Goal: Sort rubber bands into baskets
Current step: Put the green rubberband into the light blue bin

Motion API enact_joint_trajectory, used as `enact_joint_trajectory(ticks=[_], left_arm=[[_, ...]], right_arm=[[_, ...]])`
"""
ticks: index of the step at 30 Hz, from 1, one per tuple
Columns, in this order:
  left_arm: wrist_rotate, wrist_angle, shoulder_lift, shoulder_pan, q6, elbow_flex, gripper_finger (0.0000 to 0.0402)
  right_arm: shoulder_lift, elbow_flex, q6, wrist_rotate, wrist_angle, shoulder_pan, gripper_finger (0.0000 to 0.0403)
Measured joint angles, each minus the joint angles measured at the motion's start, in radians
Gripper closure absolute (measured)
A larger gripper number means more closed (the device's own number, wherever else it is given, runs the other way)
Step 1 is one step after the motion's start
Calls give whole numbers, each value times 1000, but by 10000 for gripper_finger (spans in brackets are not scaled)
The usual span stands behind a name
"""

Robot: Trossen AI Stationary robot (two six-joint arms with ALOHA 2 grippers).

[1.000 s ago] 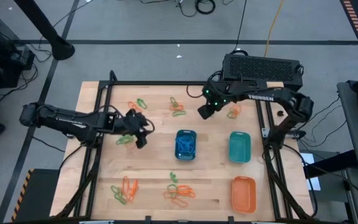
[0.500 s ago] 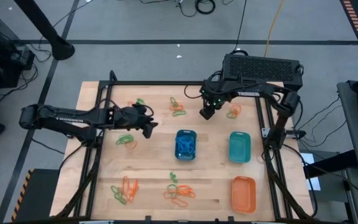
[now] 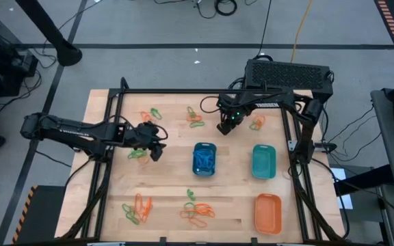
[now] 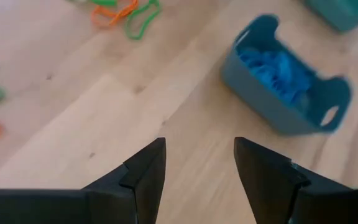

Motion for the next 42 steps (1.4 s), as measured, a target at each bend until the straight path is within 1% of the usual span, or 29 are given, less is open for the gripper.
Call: enact_joint_trajectory(ticks=[1, 2, 4, 6, 9, 11, 14, 16, 18, 23, 28, 31, 36, 39, 42], left_arm=[[-23, -13, -12, -13, 19, -1, 205], [-46, -12, -31, -27, 42, -4, 205], [-107, 1, -82, -52, 77, -18, 205], [-165, 5, -145, -65, 90, -44, 205], [-191, 17, -245, -62, 99, -93, 205], [-172, 43, -300, -50, 115, -134, 205], [-101, 103, -343, -25, 120, -177, 205], [-47, 151, -351, -12, 130, -196, 205], [-8, 165, -344, -5, 161, -197, 205], [14, 201, -323, 19, 217, -198, 205], [33, 200, -312, 45, 226, -198, 205], [44, 200, -309, 58, 230, -198, 205], [52, 199, -300, 82, 246, -198, 205], [60, 201, -299, 95, 246, -198, 205], [64, 198, -298, 108, 246, -197, 205]], right_arm=[[-6, -2, 5, -1, -1, 8, 385], [-14, -3, 17, -9, -9, 17, 391], [-37, -5, 59, -38, -30, 41, 392], [-74, -5, 94, -38, -38, 66, 398], [-132, -4, 166, 8, -67, 112, 400], [-172, -4, 222, 25, -90, 157, 401], [-229, -4, 313, 50, -149, 225, 402], [-260, -4, 377, 74, -203, 268, 402], [-290, -4, 444, 90, -251, 312, 402], [-344, -4, 578, 89, -364, 410, 402], [-363, -3, 678, 107, -539, 491, 403], [-364, -33, 695, 83, -595, 503, 403], [-382, -151, 681, 24, -559, 493, 403], [-397, -218, 693, 2, -541, 488, 403], [-398, -251, 708, 0, -530, 486, 399]])
